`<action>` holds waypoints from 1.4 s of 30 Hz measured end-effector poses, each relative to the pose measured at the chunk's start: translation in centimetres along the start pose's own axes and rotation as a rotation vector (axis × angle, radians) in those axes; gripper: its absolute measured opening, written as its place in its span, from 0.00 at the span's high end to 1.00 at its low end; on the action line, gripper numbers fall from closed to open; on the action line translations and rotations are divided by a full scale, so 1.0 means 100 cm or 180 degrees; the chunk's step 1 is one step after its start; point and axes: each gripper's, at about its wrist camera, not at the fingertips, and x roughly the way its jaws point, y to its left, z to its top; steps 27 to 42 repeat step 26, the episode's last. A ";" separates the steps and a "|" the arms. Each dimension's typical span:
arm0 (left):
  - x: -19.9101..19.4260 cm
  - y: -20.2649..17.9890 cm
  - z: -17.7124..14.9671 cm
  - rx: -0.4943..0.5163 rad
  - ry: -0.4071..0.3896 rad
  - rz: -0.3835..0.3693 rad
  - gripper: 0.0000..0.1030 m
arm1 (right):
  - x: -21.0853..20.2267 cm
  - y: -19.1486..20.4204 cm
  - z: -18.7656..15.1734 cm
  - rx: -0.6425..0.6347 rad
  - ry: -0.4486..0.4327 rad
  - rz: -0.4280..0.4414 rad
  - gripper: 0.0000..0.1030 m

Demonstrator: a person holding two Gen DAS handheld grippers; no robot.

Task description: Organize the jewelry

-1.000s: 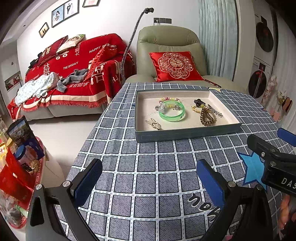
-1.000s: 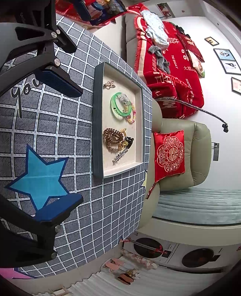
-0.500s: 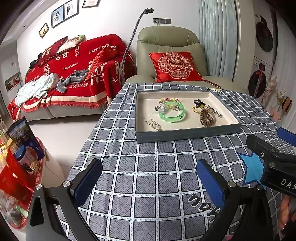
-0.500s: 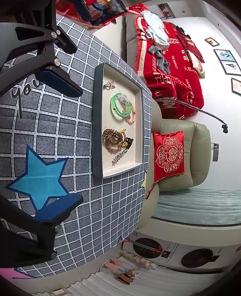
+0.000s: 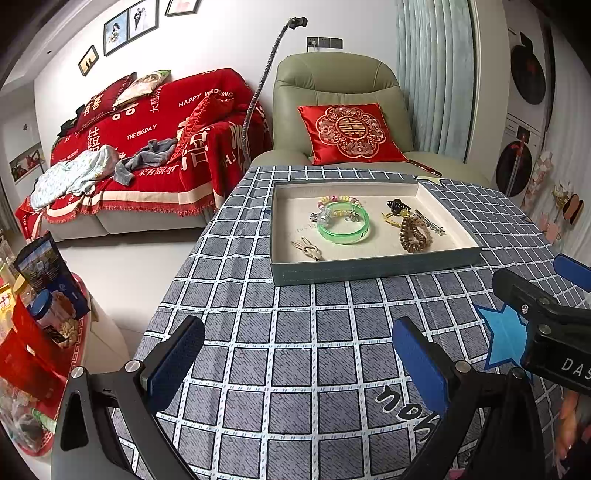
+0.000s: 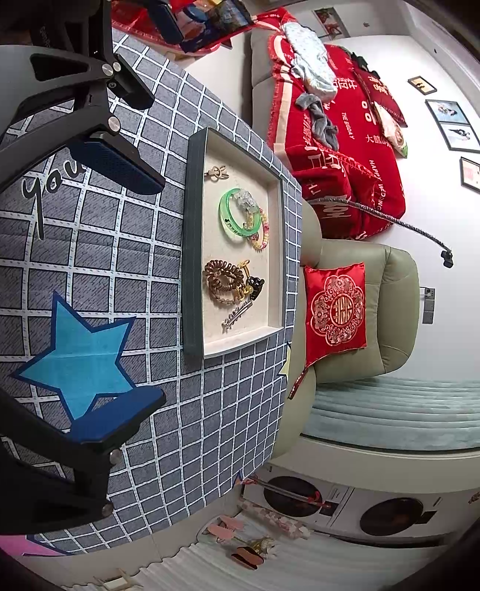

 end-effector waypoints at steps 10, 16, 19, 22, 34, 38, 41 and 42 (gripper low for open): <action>-0.001 0.001 0.001 0.0002 -0.0006 -0.0003 0.00 | -0.001 0.001 0.000 -0.0005 -0.0003 -0.0001 0.00; -0.001 0.001 0.001 -0.0001 -0.0012 0.0007 0.00 | -0.001 0.001 0.000 0.0003 -0.0002 0.0003 0.00; 0.000 0.001 0.001 -0.0001 -0.0006 0.0011 0.00 | -0.002 0.002 0.001 0.0000 -0.0007 0.0003 0.00; -0.001 0.001 0.000 0.0005 -0.0021 0.0024 0.00 | -0.002 0.003 0.002 0.0005 -0.0005 0.0004 0.00; -0.001 0.001 0.000 0.0010 -0.0025 0.0026 0.00 | -0.003 0.004 0.002 0.0003 -0.0006 0.0008 0.00; -0.001 0.001 0.000 0.0010 -0.0025 0.0026 0.00 | -0.003 0.004 0.002 0.0003 -0.0006 0.0008 0.00; -0.001 0.001 0.000 0.0010 -0.0025 0.0026 0.00 | -0.003 0.004 0.002 0.0003 -0.0006 0.0008 0.00; -0.001 0.001 0.000 0.0010 -0.0025 0.0026 0.00 | -0.003 0.004 0.002 0.0003 -0.0006 0.0008 0.00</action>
